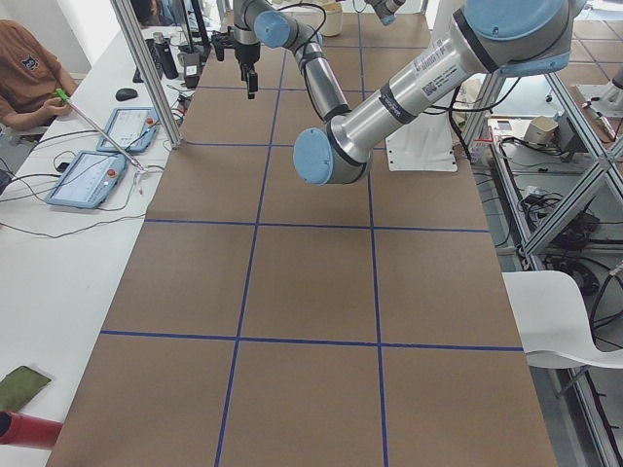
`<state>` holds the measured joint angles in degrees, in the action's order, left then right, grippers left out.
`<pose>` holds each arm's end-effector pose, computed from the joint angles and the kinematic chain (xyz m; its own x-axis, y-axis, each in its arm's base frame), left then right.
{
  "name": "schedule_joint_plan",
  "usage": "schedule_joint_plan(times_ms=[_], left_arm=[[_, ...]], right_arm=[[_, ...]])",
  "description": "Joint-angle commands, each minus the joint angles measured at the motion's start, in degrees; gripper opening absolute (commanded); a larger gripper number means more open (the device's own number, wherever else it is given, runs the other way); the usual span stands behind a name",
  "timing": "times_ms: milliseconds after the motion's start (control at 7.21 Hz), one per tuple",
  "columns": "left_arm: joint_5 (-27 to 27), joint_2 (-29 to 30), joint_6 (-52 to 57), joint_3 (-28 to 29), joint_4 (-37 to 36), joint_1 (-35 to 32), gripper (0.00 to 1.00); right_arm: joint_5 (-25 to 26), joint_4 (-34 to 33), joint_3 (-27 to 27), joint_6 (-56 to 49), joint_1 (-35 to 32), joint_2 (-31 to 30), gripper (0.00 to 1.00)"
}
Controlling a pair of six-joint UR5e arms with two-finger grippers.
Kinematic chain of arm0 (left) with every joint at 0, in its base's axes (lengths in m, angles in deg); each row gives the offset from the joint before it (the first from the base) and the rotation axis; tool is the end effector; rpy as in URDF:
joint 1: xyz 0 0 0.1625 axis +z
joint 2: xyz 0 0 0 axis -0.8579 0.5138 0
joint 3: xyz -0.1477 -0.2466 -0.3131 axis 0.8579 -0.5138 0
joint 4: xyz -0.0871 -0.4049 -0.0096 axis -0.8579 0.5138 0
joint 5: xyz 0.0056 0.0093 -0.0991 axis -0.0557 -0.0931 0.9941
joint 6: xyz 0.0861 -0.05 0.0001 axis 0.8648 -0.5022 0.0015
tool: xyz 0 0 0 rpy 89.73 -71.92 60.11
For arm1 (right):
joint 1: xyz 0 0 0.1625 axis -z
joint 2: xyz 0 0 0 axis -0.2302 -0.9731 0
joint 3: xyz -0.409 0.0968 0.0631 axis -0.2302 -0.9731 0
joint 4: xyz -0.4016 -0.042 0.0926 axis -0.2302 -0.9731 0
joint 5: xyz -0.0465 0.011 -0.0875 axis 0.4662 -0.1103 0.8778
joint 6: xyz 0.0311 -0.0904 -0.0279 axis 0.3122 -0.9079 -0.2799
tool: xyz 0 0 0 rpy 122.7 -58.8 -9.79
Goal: Left arm hands cup to right arm to dump lemon
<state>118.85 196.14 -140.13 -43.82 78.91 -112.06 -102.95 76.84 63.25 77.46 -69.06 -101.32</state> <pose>0.3542 -0.6094 0.0448 0.5589 -0.3536 -0.7501 0.3554 0.9194 -0.1686 0.0456 -0.2384 0.7558 -0.9672 0.1568 0.2000 -0.1681 0.1951 -0.9663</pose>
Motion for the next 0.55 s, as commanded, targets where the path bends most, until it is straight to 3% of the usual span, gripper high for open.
schedule_joint_plan(times_ms=[0,277,416], left_arm=[[0.00,-0.07,0.00,-0.05,0.09,0.15,1.00],[0.08,-0.16,0.00,-0.05,0.09,0.41,1.00],[0.08,-0.33,0.00,0.04,0.17,0.50,1.00]], right_arm=[[-0.83,-9.29,7.15,-9.44,0.03,-0.10,0.14],[-0.74,-17.88,13.63,-19.36,0.12,0.78,0.16],[-0.74,-25.23,18.98,-26.28,0.20,1.74,0.16]])
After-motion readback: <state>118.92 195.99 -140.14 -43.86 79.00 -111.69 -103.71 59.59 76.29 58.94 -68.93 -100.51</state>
